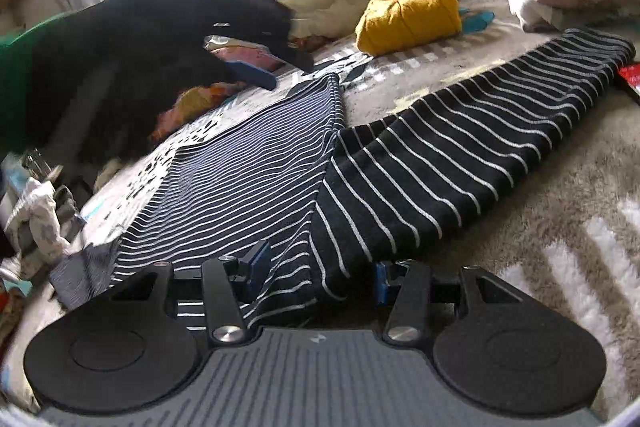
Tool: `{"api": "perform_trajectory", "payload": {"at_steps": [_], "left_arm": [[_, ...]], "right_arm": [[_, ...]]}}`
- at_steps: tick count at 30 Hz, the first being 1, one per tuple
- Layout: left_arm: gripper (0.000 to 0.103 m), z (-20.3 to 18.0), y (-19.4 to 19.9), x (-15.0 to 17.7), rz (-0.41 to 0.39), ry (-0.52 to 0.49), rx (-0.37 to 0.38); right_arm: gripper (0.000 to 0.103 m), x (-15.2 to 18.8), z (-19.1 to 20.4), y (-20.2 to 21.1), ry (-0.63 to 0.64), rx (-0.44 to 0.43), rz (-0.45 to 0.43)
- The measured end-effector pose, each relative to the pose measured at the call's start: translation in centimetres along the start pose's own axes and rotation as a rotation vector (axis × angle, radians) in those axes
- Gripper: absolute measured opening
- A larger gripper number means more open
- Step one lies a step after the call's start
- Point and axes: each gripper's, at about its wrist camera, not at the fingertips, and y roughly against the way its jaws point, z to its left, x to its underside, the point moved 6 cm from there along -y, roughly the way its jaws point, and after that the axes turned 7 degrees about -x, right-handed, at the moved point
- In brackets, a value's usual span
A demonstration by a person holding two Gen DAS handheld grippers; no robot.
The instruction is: Fold clothes
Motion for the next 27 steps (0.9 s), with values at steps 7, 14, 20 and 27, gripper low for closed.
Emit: {"api": "perform_trajectory", "payload": {"at_steps": [7, 14, 20, 27], "left_arm": [[0.042, -0.4, -5.0, -0.8, 0.104, -0.007, -0.041], [0.042, -0.3, -7.0, -1.4, 0.144, -0.006, -0.066], [0.03, 0.0, -7.3, -2.1, 0.131, -0.004, -0.077], [0.009, 0.6, -6.8, -2.6, 0.095, -0.014, -0.054]], "right_arm": [[0.046, 0.2, -0.1, 0.2, 0.022, 0.02, -0.011], [0.057, 1.0, -0.5, 2.0, -0.058, -0.016, -0.05], [0.05, 0.3, -0.4, 1.3, -0.008, 0.017, -0.075], [0.022, -0.1, 1.2, 1.7, 0.148, 0.066, -0.144]]}}
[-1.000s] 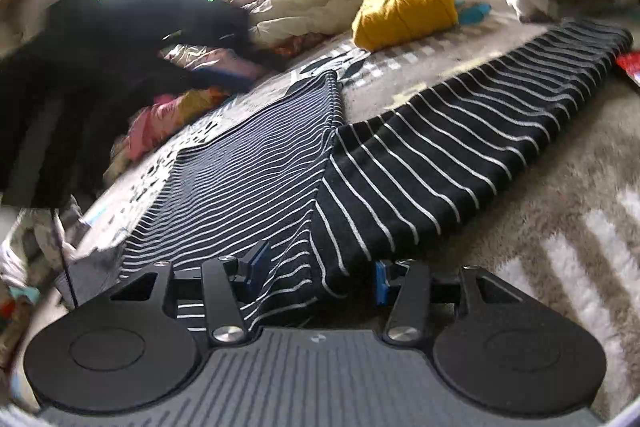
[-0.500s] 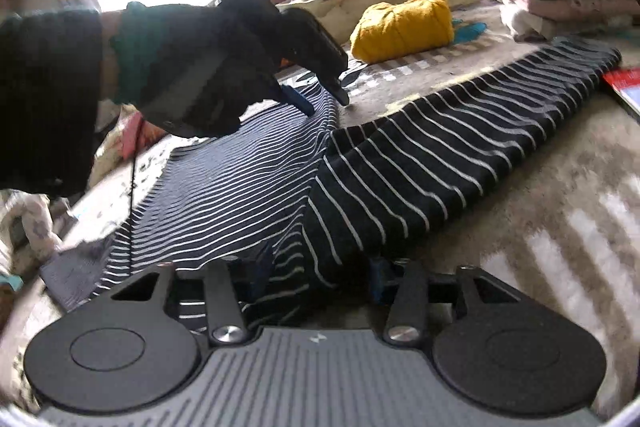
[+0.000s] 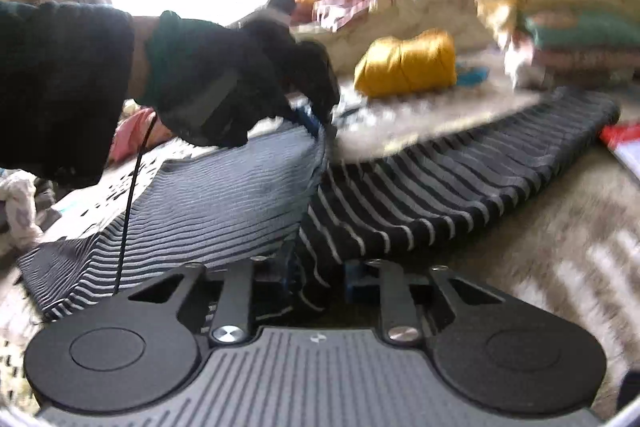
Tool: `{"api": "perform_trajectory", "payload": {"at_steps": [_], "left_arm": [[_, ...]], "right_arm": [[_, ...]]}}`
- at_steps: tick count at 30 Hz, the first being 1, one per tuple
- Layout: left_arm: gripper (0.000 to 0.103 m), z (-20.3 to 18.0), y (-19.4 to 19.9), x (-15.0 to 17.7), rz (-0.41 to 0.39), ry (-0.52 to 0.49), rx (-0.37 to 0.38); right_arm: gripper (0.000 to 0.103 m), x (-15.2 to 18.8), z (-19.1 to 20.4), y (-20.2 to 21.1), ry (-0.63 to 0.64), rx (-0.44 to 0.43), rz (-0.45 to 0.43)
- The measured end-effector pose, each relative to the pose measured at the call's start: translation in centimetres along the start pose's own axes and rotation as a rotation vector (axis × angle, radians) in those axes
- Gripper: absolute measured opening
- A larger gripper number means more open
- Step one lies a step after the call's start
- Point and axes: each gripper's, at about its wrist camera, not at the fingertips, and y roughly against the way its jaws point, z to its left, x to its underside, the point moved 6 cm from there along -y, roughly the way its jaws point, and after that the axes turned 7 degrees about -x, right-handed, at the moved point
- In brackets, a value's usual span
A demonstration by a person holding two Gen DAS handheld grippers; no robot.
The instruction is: Fold clothes
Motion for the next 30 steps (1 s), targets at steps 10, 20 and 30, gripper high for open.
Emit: {"api": "perform_trajectory", "payload": {"at_steps": [10, 20, 30], "left_arm": [[0.007, 4.1, 1.8, 0.0, -0.043, 0.133, 0.129], [0.007, 9.8, 2.6, 1.7, -0.078, 0.229, 0.167], [0.007, 11.6, 1.4, 3.1, -0.13, 0.245, 0.19]], "right_arm": [[0.012, -0.1, 4.1, 0.0, 0.305, -0.015, -0.057], [0.008, 1.4, 8.4, -0.4, 0.525, -0.087, -0.036], [0.007, 2.7, 9.8, -2.2, 0.536, -0.176, 0.06]]}}
